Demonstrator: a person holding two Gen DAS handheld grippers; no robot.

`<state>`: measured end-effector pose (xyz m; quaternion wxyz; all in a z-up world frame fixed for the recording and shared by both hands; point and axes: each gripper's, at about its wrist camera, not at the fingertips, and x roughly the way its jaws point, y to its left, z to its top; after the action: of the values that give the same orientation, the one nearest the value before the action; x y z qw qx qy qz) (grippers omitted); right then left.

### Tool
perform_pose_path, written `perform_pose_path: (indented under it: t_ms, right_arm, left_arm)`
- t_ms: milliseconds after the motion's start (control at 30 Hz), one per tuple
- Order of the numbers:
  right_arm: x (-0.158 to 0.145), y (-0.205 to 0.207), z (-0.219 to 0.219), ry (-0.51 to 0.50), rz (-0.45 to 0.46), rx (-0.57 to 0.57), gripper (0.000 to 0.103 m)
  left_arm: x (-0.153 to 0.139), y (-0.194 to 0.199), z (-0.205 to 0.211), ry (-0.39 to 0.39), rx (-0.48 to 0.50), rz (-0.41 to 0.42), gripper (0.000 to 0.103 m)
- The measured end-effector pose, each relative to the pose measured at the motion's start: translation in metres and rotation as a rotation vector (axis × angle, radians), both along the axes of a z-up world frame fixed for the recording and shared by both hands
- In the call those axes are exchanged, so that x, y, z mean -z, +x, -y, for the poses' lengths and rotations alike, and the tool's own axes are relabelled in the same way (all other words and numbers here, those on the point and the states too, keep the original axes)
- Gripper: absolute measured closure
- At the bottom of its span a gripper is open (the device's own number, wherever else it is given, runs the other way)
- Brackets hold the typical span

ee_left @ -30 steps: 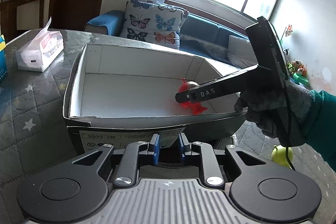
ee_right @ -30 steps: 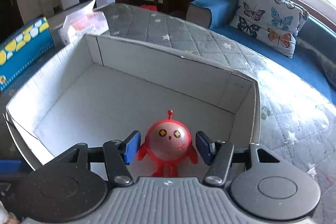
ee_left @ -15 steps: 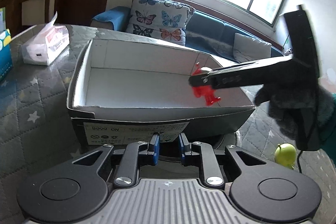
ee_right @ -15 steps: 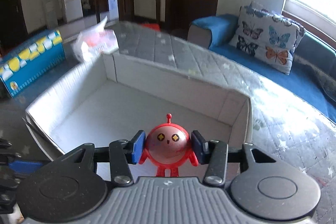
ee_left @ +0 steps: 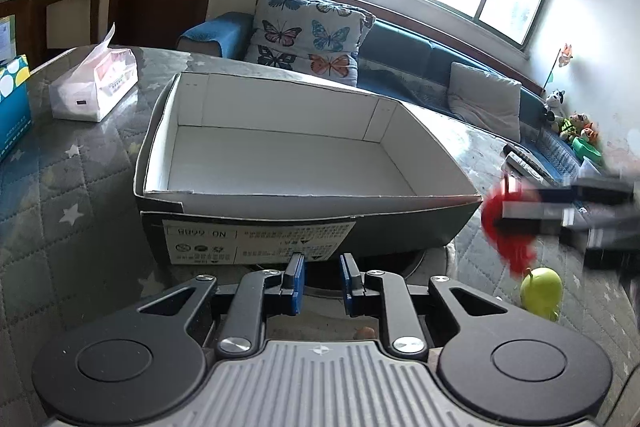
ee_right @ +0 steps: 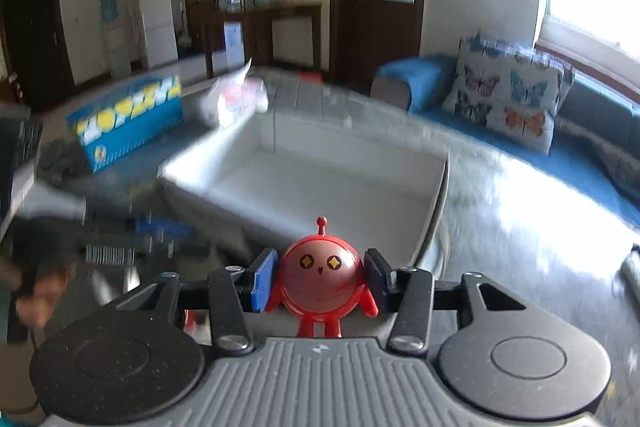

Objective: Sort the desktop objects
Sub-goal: 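Grasp the red round toy left in the box with the right gripper, then carry the red toy out and set it beside the other toys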

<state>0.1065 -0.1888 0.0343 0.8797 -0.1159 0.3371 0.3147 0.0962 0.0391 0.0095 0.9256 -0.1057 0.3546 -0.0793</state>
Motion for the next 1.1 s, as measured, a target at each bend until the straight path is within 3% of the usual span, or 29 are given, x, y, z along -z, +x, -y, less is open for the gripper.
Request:
perform_pose_path:
  t_ms: [333,633,733,867,1000,1100]
  right_arm:
    - [0.050,-0.008,0.010,-0.052,-0.156,0.041,0.054]
    - [0.038,-0.007,0.014,-0.044,-0.100,0.038,0.053]
    - [0.032,-0.001,0.014,-0.027,-0.084,0.043,0.051]
    - [0.028,0.014,0.018,0.011,-0.074,0.076,0.039]
    - [0.025,0.032,0.020,0.081,-0.094,0.115,0.039]
    - [0.024,0.043,0.019,0.101,-0.091,0.150,0.039]
  left_arm:
    - [0.006,-0.002,0.003,0.024,-0.002,-0.044,0.082]
    - [-0.016,-0.008,-0.012,0.069,-0.013,0.047,0.082]
    - [-0.025,-0.008,-0.023,0.078,-0.060,0.097,0.082]
    - [-0.035,-0.005,-0.050,0.037,-0.169,0.139,0.080]
    - [-0.036,0.013,-0.075,0.005,-0.258,0.099,0.079]
    - [-0.031,0.027,-0.085,-0.020,-0.269,0.050,0.079]
